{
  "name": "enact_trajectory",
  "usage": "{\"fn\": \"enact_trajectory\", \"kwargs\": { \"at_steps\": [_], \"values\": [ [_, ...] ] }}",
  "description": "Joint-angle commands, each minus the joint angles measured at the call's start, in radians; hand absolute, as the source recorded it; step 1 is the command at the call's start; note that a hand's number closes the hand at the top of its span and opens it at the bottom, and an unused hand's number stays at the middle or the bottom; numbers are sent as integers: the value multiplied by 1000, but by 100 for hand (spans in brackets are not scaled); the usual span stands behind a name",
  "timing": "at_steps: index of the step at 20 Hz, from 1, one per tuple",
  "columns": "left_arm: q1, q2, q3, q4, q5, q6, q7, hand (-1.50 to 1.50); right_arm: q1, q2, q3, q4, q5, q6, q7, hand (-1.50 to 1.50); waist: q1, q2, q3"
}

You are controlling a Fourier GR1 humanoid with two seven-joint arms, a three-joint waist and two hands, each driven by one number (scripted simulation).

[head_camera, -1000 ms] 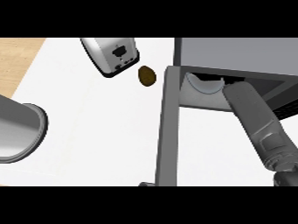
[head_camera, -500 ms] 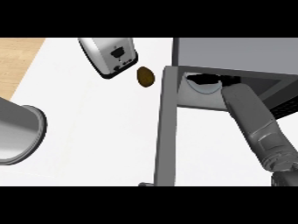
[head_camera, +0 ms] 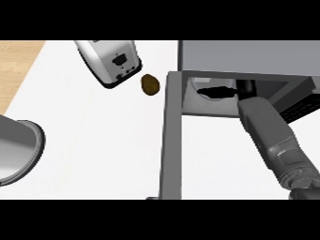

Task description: Pick up the milk, place it into the microwave and close the microwave

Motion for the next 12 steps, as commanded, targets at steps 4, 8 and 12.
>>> {"fn": "enact_trajectory", "kwargs": {
  "at_steps": [4,8,12],
  "values": [
    [11,-11,-86,-34,-81,9,-9,-150,83,45,-4,-35,-46,105,-77,-150,-37,-16,-2],
    [52,-11,-234,-103,-137,100,-3,-150,163,68,20,-87,-57,125,-94,-150,-49,-22,-2],
    [-15,-8,-200,-69,-135,67,48,-150,246,88,64,-205,-73,233,-58,-150,-84,-33,-4]
  ]
}}
